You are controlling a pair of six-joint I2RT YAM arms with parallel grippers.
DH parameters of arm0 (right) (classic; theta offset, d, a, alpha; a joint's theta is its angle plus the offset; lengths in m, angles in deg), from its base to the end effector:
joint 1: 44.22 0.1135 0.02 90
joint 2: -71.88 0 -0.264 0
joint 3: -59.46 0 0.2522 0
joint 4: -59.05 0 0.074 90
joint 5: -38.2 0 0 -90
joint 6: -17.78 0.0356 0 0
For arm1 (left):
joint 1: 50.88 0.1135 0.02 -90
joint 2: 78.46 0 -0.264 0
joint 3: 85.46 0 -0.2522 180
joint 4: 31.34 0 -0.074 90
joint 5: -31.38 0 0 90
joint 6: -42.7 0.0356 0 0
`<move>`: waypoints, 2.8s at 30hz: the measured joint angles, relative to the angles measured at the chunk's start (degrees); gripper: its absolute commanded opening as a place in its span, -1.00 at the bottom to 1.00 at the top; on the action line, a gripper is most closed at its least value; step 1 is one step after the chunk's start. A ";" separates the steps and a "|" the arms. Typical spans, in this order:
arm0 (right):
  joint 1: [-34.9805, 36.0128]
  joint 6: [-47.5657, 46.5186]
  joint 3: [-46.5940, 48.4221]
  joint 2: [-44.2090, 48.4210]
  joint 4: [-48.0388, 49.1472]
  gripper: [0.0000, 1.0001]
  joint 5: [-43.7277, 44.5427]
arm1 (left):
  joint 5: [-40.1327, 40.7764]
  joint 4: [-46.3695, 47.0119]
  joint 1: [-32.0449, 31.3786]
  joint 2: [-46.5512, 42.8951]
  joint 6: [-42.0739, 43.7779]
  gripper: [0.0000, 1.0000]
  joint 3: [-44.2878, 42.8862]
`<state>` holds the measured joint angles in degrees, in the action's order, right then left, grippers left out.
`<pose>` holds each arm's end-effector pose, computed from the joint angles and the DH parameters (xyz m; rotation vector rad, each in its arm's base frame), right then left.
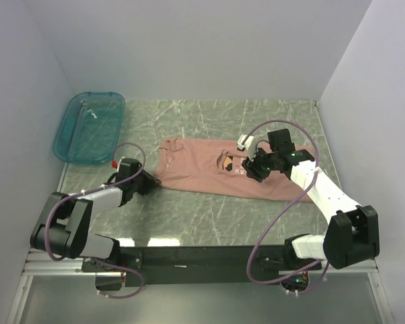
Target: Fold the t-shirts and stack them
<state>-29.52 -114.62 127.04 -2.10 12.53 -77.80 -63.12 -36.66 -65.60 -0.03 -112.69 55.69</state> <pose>0.2492 0.0815 0.2546 -1.3052 2.0116 0.3440 0.2304 -0.0634 0.1342 -1.0275 2.2651 -0.7393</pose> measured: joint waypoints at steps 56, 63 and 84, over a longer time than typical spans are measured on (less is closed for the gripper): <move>6.51 49.35 83.14 -75.49 -11.26 0.26 -2.43 | 3.28 -25.68 9.07 -37.35 32.81 0.96 -15.10; 6.47 47.45 83.14 -75.54 -12.79 -0.57 -2.29 | 3.21 -25.73 9.07 -37.35 32.76 0.96 -14.62; -9.22 57.64 83.10 -75.54 -8.48 -0.89 1.86 | -14.78 -18.71 9.14 -26.03 28.48 0.90 -11.21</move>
<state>-38.74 -56.98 210.14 -77.64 4.05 -75.94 -77.89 -55.37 -56.47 -26.06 -84.21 44.48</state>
